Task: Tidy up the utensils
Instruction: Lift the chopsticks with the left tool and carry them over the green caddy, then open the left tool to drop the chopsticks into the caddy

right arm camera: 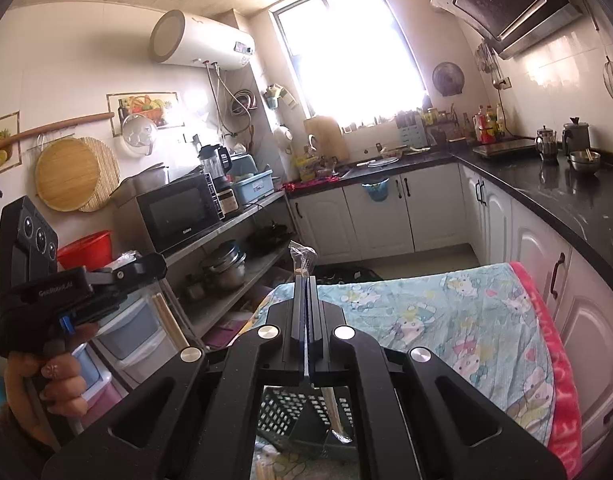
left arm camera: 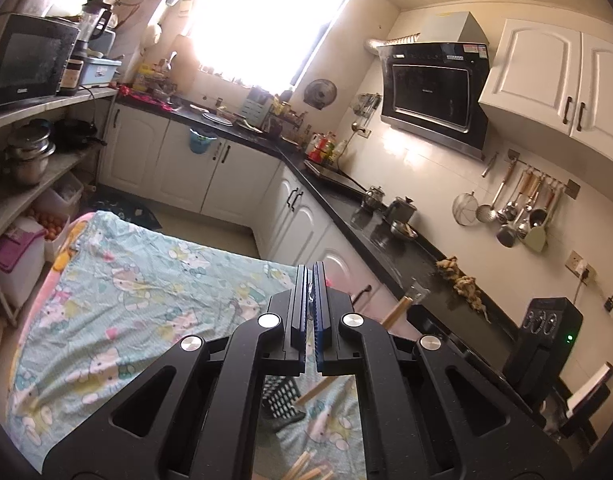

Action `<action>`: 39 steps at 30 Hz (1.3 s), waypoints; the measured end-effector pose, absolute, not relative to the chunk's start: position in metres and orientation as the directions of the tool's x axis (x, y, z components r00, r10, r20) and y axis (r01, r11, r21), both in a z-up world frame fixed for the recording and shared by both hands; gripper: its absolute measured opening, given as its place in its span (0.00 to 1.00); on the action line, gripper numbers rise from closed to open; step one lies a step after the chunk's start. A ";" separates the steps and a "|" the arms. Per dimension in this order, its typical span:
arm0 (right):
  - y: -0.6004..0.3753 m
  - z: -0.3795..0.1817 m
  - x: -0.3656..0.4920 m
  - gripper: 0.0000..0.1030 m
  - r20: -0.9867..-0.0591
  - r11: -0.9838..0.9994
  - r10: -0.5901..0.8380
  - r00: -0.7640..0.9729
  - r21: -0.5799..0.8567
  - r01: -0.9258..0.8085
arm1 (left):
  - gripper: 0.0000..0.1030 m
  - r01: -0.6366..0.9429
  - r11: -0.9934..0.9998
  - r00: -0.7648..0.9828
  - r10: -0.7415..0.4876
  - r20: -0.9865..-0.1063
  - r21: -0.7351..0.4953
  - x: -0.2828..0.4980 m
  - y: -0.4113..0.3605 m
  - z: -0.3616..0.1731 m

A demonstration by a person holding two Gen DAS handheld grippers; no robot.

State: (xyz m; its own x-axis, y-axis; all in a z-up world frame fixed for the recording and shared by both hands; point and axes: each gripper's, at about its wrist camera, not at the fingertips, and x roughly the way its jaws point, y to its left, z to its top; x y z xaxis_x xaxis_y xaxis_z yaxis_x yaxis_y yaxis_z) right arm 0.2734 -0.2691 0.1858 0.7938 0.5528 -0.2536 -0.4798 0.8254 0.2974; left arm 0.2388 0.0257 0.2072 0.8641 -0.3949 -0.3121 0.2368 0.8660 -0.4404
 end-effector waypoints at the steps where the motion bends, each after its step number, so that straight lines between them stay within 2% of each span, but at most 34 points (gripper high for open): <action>1: -0.268 0.183 0.277 0.01 -0.254 0.826 0.553 0.794 0.294 -0.481 | 0.01 0.230 0.869 0.866 -0.388 -0.315 -0.438 0.242 0.027 0.206; 10: -0.261 0.161 0.291 0.01 -0.271 0.837 0.541 0.796 0.265 -0.479 | 0.01 0.201 0.885 0.861 -0.364 -0.354 -0.420 0.264 0.029 0.181; 27: -0.248 0.101 0.309 0.01 -0.389 0.873 0.486 0.782 0.263 -0.412 | 0.01 0.157 0.898 0.833 -0.344 -0.434 -0.410 0.285 0.036 0.122; 30: -0.246 0.095 0.308 0.07 -0.405 0.881 0.471 0.784 0.255 -0.398 | 0.01 0.155 0.906 0.831 -0.335 -0.445 -0.394 0.283 0.035 0.115; 31: -0.246 0.094 0.307 0.15 -0.407 0.883 0.467 0.785 0.253 -0.394 | 0.02 0.154 0.909 0.831 -0.331 -0.448 -0.387 0.282 0.034 0.113; 32: -0.247 0.093 0.306 0.23 -0.409 0.888 0.459 0.789 0.250 -0.387 | 0.09 0.153 0.912 0.831 -0.327 -0.450 -0.379 0.280 0.034 0.112; 33: -0.248 0.093 0.304 0.26 -0.406 0.889 0.457 0.792 0.250 -0.385 | 0.12 0.153 0.914 0.833 -0.324 -0.450 -0.375 0.278 0.034 0.111; 35: -0.249 0.093 0.301 0.29 -0.404 0.892 0.451 0.796 0.246 -0.381 | 0.27 0.148 0.919 0.838 -0.312 -0.448 -0.364 0.274 0.034 0.110; 39: -0.252 0.095 0.293 0.38 -0.395 0.896 0.443 0.805 0.235 -0.377 | 0.43 0.138 0.926 0.853 -0.292 -0.433 -0.352 0.260 0.039 0.110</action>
